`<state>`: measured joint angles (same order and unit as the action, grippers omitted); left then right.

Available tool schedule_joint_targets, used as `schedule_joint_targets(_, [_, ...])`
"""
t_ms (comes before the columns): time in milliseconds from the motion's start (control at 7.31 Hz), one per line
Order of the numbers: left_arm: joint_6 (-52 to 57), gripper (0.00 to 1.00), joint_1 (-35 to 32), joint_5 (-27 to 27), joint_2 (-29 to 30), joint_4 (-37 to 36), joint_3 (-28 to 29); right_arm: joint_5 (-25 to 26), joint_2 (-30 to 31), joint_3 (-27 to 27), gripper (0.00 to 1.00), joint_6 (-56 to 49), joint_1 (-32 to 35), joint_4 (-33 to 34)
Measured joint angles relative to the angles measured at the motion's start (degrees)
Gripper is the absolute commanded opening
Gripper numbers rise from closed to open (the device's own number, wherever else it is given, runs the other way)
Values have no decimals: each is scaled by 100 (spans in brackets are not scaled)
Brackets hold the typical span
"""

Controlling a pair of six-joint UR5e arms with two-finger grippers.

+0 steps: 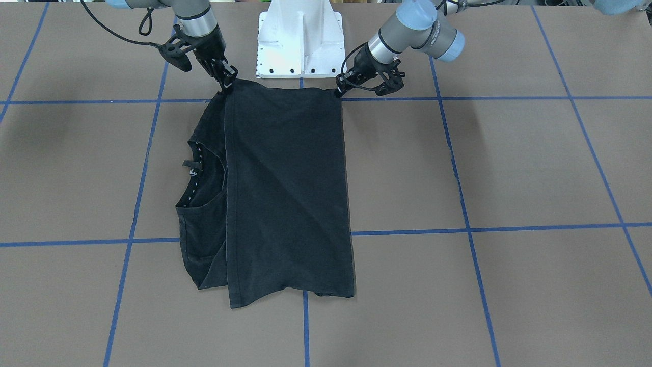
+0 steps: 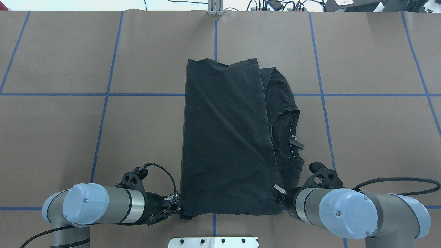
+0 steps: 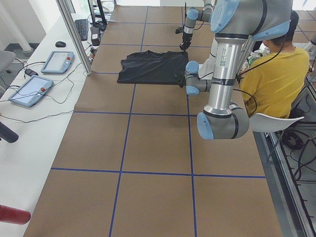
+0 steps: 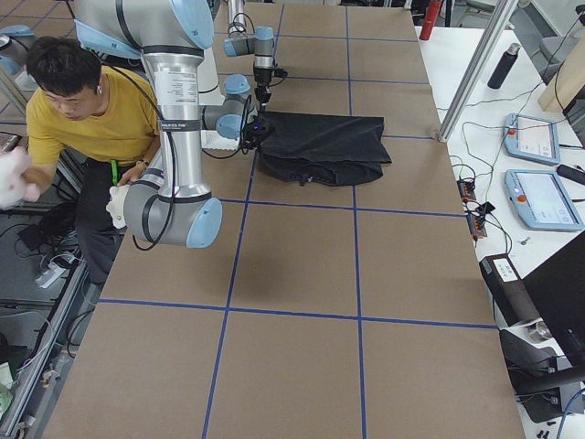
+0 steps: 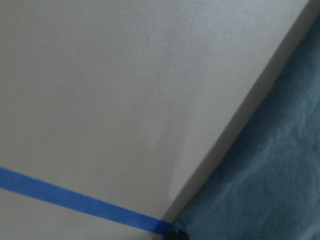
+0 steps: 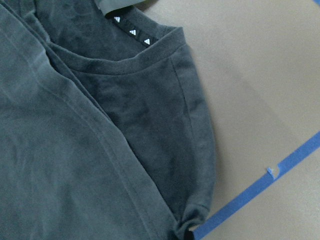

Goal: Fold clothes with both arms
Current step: 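Grasp both near corners and fold them toward the collar with both grippers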

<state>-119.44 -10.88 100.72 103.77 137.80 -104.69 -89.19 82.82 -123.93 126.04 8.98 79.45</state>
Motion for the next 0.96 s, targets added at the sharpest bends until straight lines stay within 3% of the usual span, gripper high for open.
schedule_joint_targets(274, [0, 0, -28, 36, -186, -29, -499, -19, 69, -142, 0, 0, 5, 2])
schedule_joint_targets(547, [-40, 0, -90, 56, -448, -49, -1224, -223, 445, -766, 0, 3, 25, 8])
schedule_joint_targets(821, [-340, 0, -826, 219, -314, -64, -1427, -551, 598, -1238, 0, 3, 383, 9])
schedule_joint_targets(957, [-409, 0, -1387, 470, -62, -92, -1164, -822, 488, -1218, 0, -5, 820, 24])
